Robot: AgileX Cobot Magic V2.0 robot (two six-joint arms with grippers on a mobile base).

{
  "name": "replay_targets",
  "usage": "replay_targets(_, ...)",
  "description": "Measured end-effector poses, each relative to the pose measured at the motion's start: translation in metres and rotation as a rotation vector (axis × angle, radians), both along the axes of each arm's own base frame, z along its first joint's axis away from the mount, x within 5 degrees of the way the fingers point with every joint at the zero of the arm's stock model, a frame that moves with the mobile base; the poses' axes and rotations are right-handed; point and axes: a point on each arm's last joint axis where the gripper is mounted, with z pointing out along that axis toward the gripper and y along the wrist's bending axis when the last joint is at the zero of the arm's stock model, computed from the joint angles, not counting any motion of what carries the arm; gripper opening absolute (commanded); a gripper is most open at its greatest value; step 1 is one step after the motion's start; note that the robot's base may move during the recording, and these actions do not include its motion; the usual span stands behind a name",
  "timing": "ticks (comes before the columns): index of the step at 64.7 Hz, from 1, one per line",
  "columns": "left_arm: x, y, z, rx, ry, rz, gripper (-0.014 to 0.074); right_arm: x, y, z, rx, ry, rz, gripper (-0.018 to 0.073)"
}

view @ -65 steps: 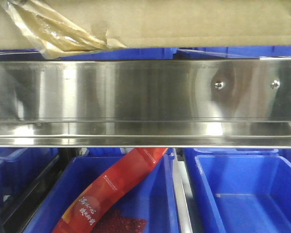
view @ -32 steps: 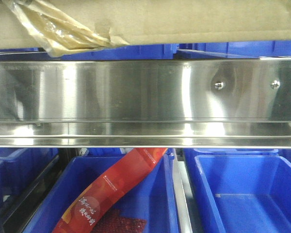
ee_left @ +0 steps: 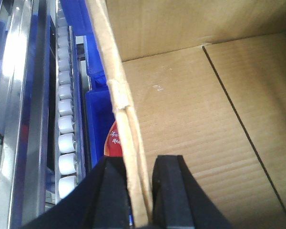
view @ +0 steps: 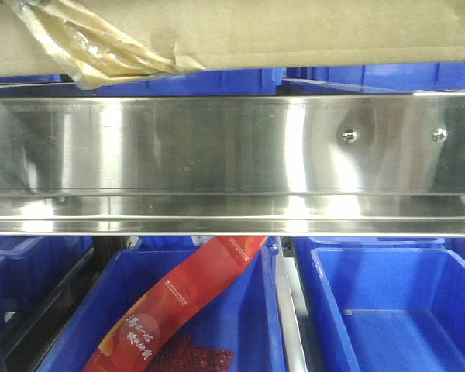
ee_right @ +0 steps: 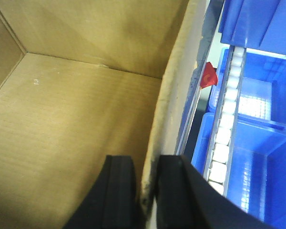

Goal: Grab carton from right shelf to conveyor
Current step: 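Pull the held carton back off the shelf with both grippers, then hold the carton with both grippers while the base turns and drives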

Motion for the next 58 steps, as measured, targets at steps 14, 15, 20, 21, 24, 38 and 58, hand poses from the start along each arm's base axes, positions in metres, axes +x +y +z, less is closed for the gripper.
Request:
replay_targets(14, -0.0006, 0.0002, 0.0004, -0.001, -0.002, 0.0, -0.0018, 0.0003, 0.0002, -0.0002, 0.001, -0.001, 0.0, -0.0069)
replay_targets(15, -0.0006, 0.0002, 0.0004, -0.001, -0.002, 0.0, -0.0018, 0.0003, 0.0002, -0.0002, 0.001, -0.002, 0.001, -0.0069)
replay_targets(20, -0.0006, 0.0002, 0.0004, -0.001, -0.002, 0.0, -0.0018, 0.0004, 0.0003, 0.0, 0.003, -0.004, 0.001, -0.0069)
replay_targets(21, -0.0006, 0.0002, 0.0004, -0.001, -0.002, 0.0, -0.0018, 0.0005, 0.0004, 0.0, 0.003, -0.005, 0.001, -0.0069)
replay_targets(24, -0.0006, 0.0002, 0.0004, -0.001, -0.002, 0.0, -0.0018, 0.0006, 0.0005, -0.0005, 0.002, -0.004, 0.001, -0.0069)
replay_targets(38, -0.0013, 0.0007, 0.0009, 0.0, -0.004, 0.001, -0.0018, 0.0006, 0.0005, -0.0005, 0.002, -0.004, 0.001, -0.0069)
replay_targets(58, -0.0013, 0.0007, 0.0009, 0.0, -0.004, 0.001, -0.0018, 0.0007, 0.0006, -0.0003, 0.003, -0.006, 0.001, -0.0069)
